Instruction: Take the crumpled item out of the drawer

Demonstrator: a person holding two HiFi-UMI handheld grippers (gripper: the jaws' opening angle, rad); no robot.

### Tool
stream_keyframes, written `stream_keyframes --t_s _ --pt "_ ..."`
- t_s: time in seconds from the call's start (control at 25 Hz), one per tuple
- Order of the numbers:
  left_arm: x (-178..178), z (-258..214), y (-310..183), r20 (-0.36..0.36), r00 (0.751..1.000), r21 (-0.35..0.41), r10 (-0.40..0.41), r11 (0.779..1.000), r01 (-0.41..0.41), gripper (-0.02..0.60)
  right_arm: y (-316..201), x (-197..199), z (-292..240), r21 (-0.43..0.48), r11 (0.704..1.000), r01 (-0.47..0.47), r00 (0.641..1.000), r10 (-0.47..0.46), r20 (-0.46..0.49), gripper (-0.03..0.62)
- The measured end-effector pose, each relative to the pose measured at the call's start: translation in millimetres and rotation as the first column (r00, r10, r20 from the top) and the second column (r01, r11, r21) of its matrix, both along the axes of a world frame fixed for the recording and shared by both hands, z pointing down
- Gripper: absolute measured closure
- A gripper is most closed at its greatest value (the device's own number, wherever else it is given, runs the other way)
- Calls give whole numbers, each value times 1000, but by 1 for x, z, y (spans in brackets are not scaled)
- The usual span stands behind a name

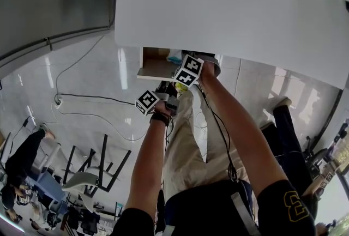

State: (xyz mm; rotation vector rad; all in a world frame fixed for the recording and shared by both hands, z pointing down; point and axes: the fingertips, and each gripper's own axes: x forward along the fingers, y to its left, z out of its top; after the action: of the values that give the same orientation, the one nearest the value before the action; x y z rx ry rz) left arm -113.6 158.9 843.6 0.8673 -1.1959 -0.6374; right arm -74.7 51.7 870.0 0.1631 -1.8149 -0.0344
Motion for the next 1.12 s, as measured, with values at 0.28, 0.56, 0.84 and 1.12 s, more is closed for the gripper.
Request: stream_keyframes --t_s 0.28,0.56,0.84,1.12 --pt "1 -7 -3 4 1000 -15 15 1000 -15 548 -2 -5 -50 31 999 -31 994 28 102 553" --pt "0 -19 -4 15 1000 -32 23 999 -22 548 23 -10 -133 201 976 88 965 -134 225 554" --pt "0 -32 -9 26 999 -49 32 998 -31 546 -2 18 -223 343 936 -83 934 -47 353 556" --pt "-3 -19 -2 35 999 -121 38 992 -34 546 -21 69 -309 278 892 -356 840 175 514 556"
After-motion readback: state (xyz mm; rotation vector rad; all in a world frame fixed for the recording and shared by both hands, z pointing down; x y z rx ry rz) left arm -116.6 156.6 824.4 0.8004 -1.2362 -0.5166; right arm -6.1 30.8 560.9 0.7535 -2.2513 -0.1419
